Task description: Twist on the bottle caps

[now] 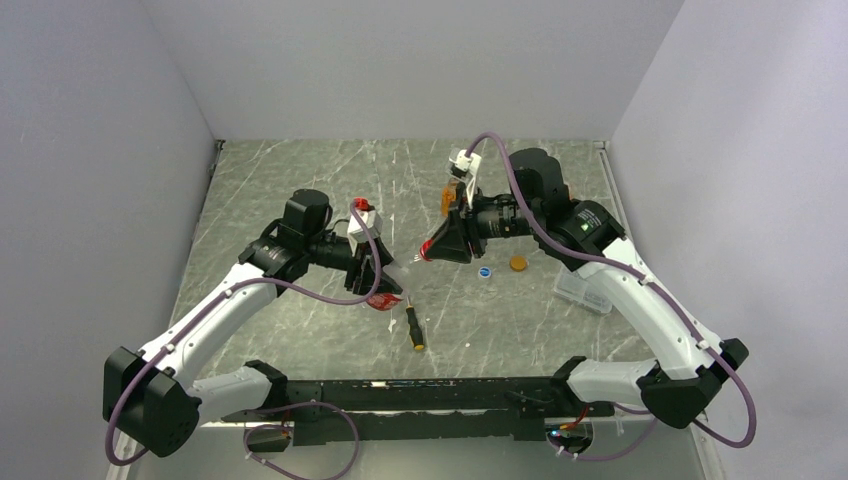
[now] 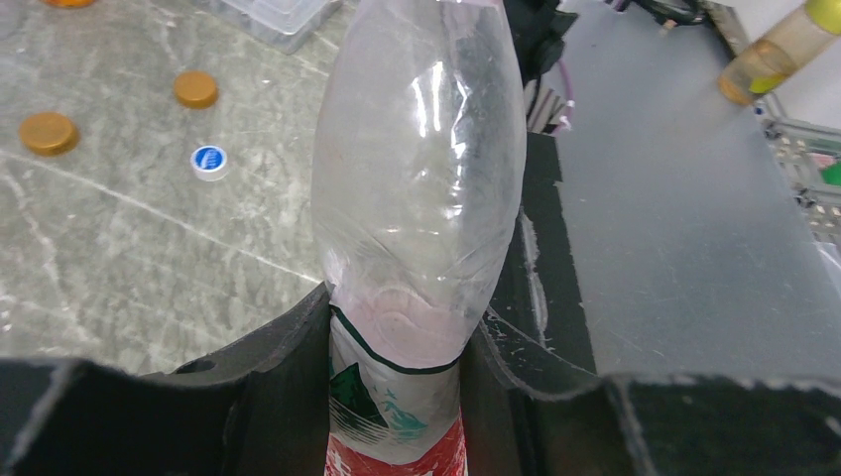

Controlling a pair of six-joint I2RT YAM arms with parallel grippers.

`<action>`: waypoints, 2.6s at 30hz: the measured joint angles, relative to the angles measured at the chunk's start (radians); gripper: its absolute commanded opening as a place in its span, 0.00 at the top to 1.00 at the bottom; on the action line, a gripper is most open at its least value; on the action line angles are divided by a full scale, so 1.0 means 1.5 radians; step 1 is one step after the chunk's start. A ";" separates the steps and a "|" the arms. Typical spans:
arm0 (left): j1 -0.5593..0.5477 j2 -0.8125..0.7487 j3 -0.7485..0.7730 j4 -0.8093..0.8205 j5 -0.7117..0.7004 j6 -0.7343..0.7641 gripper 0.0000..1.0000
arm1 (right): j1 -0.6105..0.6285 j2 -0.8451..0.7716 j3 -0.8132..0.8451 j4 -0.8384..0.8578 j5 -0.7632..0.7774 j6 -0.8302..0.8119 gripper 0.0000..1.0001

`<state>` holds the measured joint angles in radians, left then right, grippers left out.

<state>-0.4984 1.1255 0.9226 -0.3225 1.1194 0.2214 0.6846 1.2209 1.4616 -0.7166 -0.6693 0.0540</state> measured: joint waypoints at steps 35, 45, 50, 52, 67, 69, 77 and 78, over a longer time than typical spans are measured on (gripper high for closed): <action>-0.108 -0.054 0.003 0.082 -0.600 0.109 1.00 | -0.010 0.163 0.119 0.035 0.277 0.428 0.00; -0.001 -0.052 0.006 0.011 -0.223 0.031 1.00 | -0.014 -0.034 0.097 0.025 0.192 0.168 0.11; 0.001 -0.020 0.025 -0.038 -0.078 0.031 1.00 | -0.012 -0.055 0.075 -0.001 0.104 0.067 0.26; 0.001 -0.004 0.031 -0.049 -0.043 0.031 1.00 | -0.011 -0.041 0.071 -0.007 0.077 0.045 0.29; 0.001 0.005 0.031 -0.075 0.024 0.030 1.00 | 0.017 0.013 0.065 -0.072 0.014 -0.036 0.45; 0.001 0.007 0.031 -0.075 0.024 0.030 1.00 | 0.020 0.015 0.065 -0.072 0.011 -0.038 0.46; 0.001 0.012 0.031 -0.078 0.030 0.031 1.00 | 0.030 0.025 0.066 -0.073 0.011 -0.045 0.62; 0.001 0.012 0.031 -0.078 0.031 0.031 1.00 | 0.031 0.028 0.067 -0.075 0.011 -0.046 0.65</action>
<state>-0.4969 1.1431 0.9691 -0.4393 1.1652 0.2672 0.7311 1.2629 1.5627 -0.8295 -0.6521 -0.0154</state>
